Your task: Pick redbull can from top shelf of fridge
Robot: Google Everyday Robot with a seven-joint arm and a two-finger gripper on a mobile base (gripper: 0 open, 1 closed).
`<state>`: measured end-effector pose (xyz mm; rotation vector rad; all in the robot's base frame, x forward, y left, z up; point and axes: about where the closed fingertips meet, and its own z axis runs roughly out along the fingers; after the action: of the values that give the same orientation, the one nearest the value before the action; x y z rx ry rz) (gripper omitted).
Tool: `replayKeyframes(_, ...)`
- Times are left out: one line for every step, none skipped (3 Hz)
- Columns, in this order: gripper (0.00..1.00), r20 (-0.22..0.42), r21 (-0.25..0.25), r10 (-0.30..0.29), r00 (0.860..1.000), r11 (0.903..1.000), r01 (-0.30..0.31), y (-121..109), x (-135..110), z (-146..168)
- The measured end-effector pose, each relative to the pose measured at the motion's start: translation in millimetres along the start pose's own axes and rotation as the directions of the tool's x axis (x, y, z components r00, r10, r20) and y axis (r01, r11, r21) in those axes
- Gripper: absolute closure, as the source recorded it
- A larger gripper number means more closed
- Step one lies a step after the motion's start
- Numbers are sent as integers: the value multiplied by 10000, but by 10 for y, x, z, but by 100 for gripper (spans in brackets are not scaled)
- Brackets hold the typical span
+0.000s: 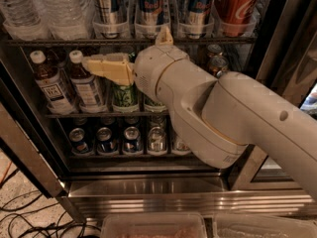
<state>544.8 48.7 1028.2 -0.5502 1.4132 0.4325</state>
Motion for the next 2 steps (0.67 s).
replayKeyframes(0, 73, -8, 18, 10000, 10000, -18, 12, -1, -26)
replayKeyframes(0, -11, 213, -143, 9999, 9997, 143, 92, -10, -141)
